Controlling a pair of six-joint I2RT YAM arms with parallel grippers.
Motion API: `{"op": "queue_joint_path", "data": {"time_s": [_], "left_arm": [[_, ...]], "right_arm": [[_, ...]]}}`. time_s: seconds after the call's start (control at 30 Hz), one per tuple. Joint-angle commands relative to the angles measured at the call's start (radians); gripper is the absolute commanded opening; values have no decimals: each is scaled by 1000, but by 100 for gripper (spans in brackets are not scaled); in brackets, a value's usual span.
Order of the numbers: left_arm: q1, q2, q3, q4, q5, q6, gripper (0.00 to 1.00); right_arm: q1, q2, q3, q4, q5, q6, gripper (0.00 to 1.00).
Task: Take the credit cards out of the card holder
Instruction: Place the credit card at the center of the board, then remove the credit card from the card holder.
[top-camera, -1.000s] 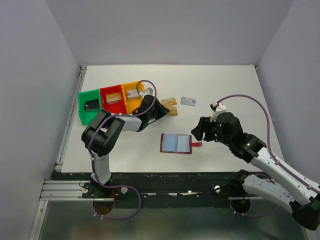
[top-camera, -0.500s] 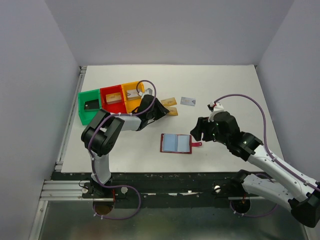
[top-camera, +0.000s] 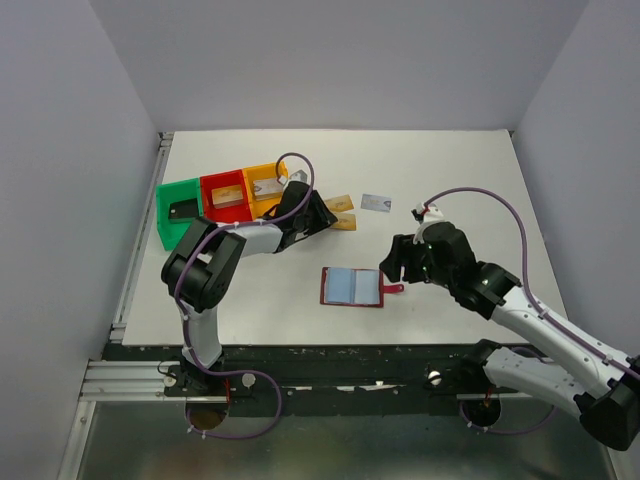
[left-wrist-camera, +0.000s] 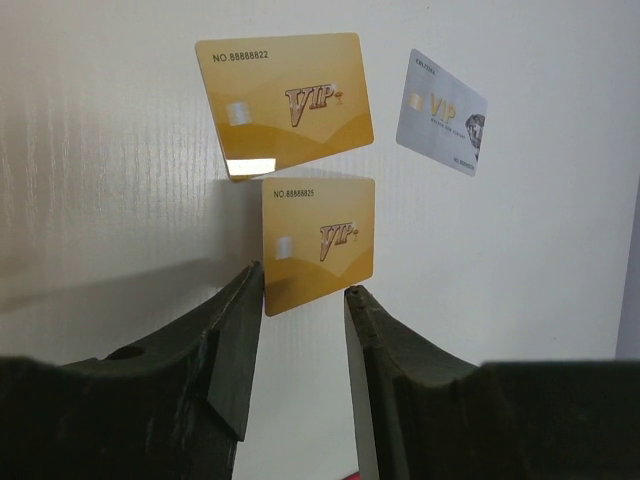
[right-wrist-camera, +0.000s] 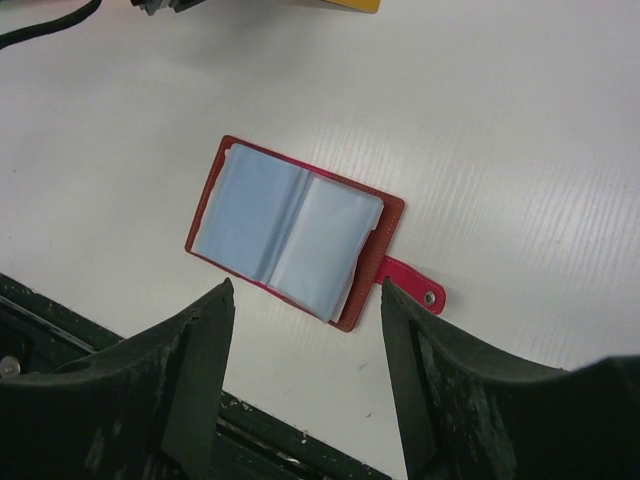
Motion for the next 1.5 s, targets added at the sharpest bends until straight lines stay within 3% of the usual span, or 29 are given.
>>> {"op": "queue_joint_path", "data": {"time_s": [0.0,0.47,0.77,0.87,0.93,0.97,1.2,1.47], "left_arm": [[9,-33,59,-106,-13,72,50],[12,-166,38,-199,-54,125,54],[-66,-395,-128,-204,-93,148,56],[-72,-455,-166,-273,-96,125,73],[-69,-504,-208,-293,-102,115,98],[-69,-533,-241,-282,-103,107,99],[-66,-737,-467,-92,-38,67,99],[-96,-720,-502,-107,35,84,82]], "right_arm": [[0,28,30,-23,31,9,68],[-7,138,30,-108,151,33,70],[-141,209,-71,-26,-50,95,69],[-188,242,-96,0,-148,105,67],[-202,253,-125,32,-182,115,67],[-205,264,-133,43,-192,119,66],[-216,365,-154,107,-226,141,60],[-219,448,-139,158,-228,130,33]]}}
